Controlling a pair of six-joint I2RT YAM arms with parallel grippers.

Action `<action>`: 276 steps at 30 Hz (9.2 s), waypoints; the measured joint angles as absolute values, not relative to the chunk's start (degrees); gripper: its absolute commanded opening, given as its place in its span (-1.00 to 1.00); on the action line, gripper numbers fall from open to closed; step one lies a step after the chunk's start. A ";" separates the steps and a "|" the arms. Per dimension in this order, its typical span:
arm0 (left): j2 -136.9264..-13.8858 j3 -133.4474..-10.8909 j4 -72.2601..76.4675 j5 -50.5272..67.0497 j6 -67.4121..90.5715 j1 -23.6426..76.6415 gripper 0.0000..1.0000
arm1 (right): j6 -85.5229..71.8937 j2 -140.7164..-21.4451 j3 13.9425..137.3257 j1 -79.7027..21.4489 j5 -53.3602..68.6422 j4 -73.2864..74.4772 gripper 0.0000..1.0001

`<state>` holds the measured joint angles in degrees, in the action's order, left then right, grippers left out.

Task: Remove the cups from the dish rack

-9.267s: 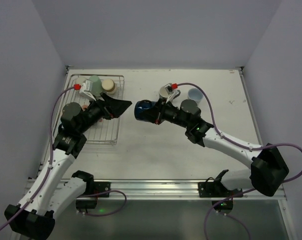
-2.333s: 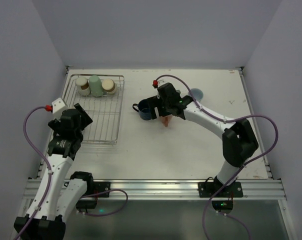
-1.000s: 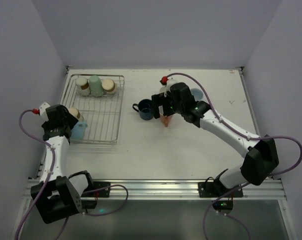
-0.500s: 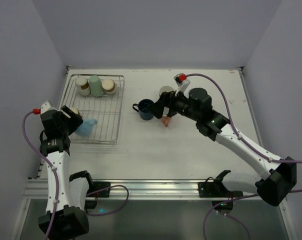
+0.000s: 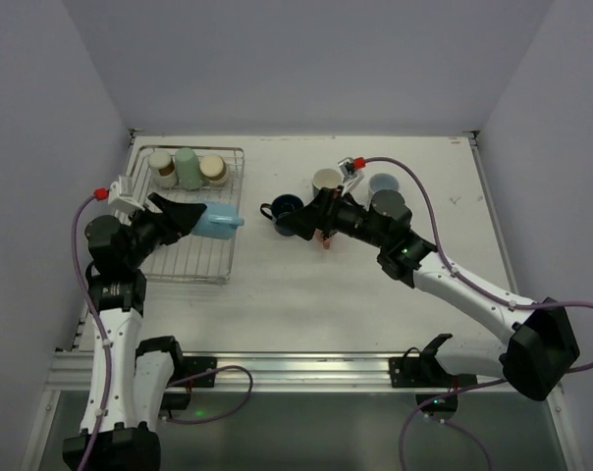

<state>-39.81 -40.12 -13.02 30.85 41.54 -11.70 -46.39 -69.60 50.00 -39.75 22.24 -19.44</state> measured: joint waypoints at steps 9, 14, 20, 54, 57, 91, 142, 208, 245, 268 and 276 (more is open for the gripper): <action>-41.95 -33.50 13.39 42.57 51.75 -2.48 -1.00 | -55.37 -72.16 46.19 -39.86 19.59 -25.28 0.83; -44.27 -32.40 24.08 45.47 54.63 2.50 -1.00 | -61.89 -75.31 43.11 -39.86 20.38 -31.24 0.81; -46.50 -31.97 31.68 46.57 56.03 8.40 -1.00 | -68.53 -80.51 42.89 -39.86 27.29 -44.03 0.59; -61.41 -27.20 42.24 26.48 55.35 22.31 -1.00 | -59.18 -65.76 23.11 -41.34 18.15 -41.12 0.98; -61.41 -27.20 42.57 25.15 55.37 23.03 -1.00 | -62.96 -63.96 19.81 -41.34 16.99 -43.00 0.98; -54.02 -20.67 47.90 16.14 58.52 28.71 -1.00 | -80.73 -79.83 21.52 -48.36 15.81 -73.54 0.70; -36.99 -42.61 -12.34 7.31 43.22 28.95 0.84 | -71.35 -104.01 43.35 -63.26 -11.94 -42.04 -0.94; -45.23 -47.05 -25.58 -4.05 25.69 28.95 1.00 | -19.38 -92.07 67.40 -22.06 -8.08 29.80 -0.81; -94.41 -83.18 -18.13 -21.26 30.33 7.05 0.50 | -23.38 -54.48 48.49 -27.29 4.73 11.57 -0.27; -117.93 -98.43 -20.88 -24.40 22.90 3.60 0.43 | -24.05 -55.51 47.64 -27.38 7.55 8.10 -0.20; -118.56 -98.83 -21.12 -23.97 22.72 3.42 -0.36 | -24.25 -55.51 47.62 -27.40 7.55 8.08 -0.10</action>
